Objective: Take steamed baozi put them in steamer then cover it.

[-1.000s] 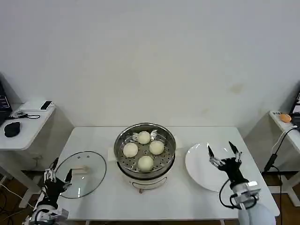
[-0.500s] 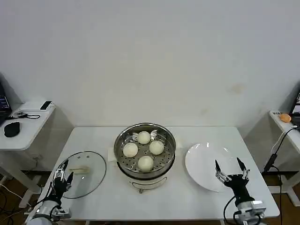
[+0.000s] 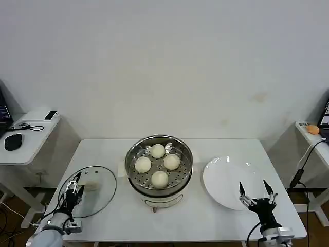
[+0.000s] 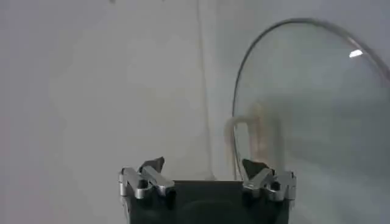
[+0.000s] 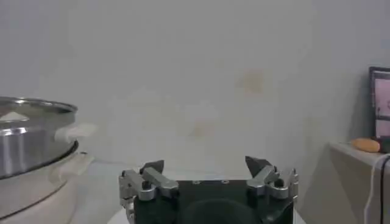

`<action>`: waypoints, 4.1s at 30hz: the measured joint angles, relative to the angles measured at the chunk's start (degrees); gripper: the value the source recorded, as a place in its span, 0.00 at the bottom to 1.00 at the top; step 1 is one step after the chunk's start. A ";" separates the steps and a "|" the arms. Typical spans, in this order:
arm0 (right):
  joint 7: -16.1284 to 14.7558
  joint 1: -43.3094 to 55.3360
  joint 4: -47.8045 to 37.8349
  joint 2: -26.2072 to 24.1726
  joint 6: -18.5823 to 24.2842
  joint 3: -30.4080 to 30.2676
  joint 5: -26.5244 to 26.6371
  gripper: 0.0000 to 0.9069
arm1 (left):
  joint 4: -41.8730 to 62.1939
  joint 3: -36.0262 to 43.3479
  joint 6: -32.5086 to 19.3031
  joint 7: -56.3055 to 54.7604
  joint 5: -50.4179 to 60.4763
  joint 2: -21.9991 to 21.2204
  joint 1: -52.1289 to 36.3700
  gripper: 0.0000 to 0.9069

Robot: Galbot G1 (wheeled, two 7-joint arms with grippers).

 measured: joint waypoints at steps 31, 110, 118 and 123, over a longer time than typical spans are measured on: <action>0.01 0.22 -0.76 1.50 0.34 -1.18 -1.83 1.00 | 8.09 1.81 -1.52 -2.07 -1.43 -1.02 -6.52 0.00; -0.04 1.18 -4.96 2.56 1.27 -5.98 -11.50 1.00 | -24.26 29.62 27.78 23.60 6.42 -13.30 -20.74 0.00; -0.05 1.39 -5.23 2.59 1.27 -6.23 -11.67 1.00 | -22.86 31.82 27.55 23.99 8.83 -15.06 -20.83 0.00; -0.07 1.28 -5.32 2.60 1.30 -6.36 -11.72 1.00 | -21.86 32.37 27.23 24.01 9.96 -15.84 -21.37 0.00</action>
